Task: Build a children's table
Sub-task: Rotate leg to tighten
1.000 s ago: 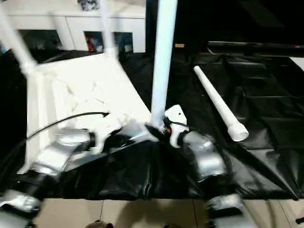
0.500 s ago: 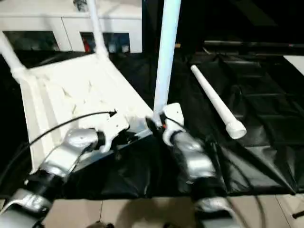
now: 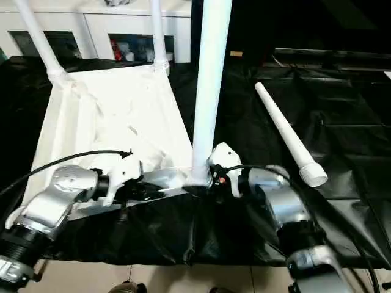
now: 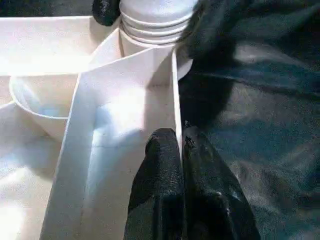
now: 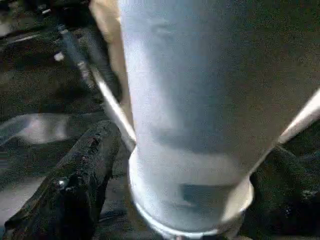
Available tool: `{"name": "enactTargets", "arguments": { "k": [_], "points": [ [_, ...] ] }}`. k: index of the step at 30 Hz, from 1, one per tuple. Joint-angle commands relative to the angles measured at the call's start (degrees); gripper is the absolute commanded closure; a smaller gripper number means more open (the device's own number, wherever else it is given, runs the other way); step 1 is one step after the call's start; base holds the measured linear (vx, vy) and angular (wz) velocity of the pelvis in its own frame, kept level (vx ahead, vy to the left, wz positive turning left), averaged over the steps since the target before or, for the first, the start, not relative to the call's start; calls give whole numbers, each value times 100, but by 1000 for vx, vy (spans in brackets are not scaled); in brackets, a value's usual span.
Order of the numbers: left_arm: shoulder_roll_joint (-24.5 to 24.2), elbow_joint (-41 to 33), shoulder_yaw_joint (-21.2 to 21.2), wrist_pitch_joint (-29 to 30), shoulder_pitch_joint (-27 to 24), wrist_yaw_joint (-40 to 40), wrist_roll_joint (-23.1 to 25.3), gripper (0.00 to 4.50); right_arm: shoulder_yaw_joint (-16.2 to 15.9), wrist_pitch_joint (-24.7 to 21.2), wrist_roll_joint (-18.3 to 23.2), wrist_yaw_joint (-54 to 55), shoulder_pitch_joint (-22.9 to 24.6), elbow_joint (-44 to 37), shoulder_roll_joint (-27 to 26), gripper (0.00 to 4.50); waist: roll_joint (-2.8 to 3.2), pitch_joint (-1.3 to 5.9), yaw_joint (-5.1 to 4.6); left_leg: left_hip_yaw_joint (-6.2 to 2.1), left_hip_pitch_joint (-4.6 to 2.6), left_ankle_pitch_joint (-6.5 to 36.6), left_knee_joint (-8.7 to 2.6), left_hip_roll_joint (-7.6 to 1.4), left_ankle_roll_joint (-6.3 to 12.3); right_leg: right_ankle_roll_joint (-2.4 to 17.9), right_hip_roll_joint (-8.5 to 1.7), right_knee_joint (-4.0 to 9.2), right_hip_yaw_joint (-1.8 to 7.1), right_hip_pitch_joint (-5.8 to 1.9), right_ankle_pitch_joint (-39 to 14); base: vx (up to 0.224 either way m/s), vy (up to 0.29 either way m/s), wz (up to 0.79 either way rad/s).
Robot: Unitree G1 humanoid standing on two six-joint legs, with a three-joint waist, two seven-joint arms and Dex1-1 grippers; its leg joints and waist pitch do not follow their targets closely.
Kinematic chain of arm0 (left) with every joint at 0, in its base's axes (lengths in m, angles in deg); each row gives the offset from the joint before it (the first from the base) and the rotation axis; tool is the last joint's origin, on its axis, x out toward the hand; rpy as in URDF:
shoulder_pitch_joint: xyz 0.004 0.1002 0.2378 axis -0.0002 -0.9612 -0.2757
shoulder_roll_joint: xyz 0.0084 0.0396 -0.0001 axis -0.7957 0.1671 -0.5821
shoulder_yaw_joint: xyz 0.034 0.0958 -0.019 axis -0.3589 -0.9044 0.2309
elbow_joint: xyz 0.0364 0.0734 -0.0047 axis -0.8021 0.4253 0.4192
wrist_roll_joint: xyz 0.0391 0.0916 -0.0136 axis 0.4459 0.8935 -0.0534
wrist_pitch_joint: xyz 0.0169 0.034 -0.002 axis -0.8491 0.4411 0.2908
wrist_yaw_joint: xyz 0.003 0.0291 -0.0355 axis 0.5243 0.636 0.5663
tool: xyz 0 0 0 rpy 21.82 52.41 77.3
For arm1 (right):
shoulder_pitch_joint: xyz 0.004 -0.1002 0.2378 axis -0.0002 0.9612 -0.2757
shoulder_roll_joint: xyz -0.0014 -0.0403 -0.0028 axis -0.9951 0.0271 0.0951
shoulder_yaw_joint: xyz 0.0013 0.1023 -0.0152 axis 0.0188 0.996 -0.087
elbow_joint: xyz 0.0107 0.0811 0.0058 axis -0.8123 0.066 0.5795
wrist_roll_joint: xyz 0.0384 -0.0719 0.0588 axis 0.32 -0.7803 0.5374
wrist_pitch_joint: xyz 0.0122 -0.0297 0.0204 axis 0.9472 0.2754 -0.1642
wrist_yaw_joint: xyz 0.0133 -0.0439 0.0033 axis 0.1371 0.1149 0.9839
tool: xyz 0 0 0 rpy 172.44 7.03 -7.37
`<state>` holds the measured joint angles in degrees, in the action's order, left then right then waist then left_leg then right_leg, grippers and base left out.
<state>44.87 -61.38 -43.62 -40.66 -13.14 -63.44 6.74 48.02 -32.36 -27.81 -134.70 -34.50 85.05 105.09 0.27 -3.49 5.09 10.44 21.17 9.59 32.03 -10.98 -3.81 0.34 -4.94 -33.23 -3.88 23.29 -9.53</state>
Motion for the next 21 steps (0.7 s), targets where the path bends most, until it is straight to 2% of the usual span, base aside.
{"name": "enactTargets", "arguments": {
  "k": [1,2,3,6,8,13,16,18,21],
  "points": [
    [69,-89,-63,-38,91,-241,-188,450,-311,-49,2,-364,-60,108,-43,105,-52,304,7,-29,-49,1120,-333,-239,566,1392,-312,291,231,-248,-1185,0,0,0],
    [46,-72,-52,-44,114,-278,-188,450,-336,-55,3,-434,-101,139,-50,108,-42,291,20,-28,-65,1181,-341,-248,516,1379,-316,302,242,-235,-1233,0,0,0],
    [38,-69,-51,-45,122,-287,-188,450,-344,-57,4,-456,-112,146,-50,130,-49,290,18,-29,-63,1208,-345,-249,495,1381,-317,302,243,-240,-1246,0,0,0],
    [-9,-43,-63,-55,158,-329,-214,450,-387,23,-11,-528,-165,235,-62,141,-62,272,14,-30,-63,1316,-362,-246,421,1369,-321,306,244,-240,-1320,0,0,0],
    [-56,-14,-82,-60,191,-381,-245,450,-408,96,-17,-606,-214,350,-94,167,-72,274,17,-30,-67,1298,-361,-246,398,1373,-326,299,248,-248,-1284,0,0,0],
    [-26,41,-56,-95,184,-311,-189,450,-314,38,67,-530,-128,366,-246,176,-70,275,13,-28,-66,1296,-361,-250,381,1380,-329,299,250,-255,-1297,0,0,0],
    [88,78,-33,-84,180,-65,-110,450,-203,-27,111,-209,13,276,-380,176,-60,269,11,-29,-68,1345,-368,-250,355,1362,-331,310,256,-252,-1341,0,0,0],
    [165,92,-31,-38,191,103,-58,450,-144,-89,123,22,84,231,-459,177,-72,247,10,-37,-86,1549,-396,-250,280,1262,-335,353,257,-241,-1691,0,0,0],
    [700,188,-49,256,324,1101,233,450,130,-262,-197,1764,250,340,-963,178,-55,231,-26,-61,-126,1832,-427,-245,49,1080,-358,426,273,-203,-2285,0,0,0]
  ]
}}
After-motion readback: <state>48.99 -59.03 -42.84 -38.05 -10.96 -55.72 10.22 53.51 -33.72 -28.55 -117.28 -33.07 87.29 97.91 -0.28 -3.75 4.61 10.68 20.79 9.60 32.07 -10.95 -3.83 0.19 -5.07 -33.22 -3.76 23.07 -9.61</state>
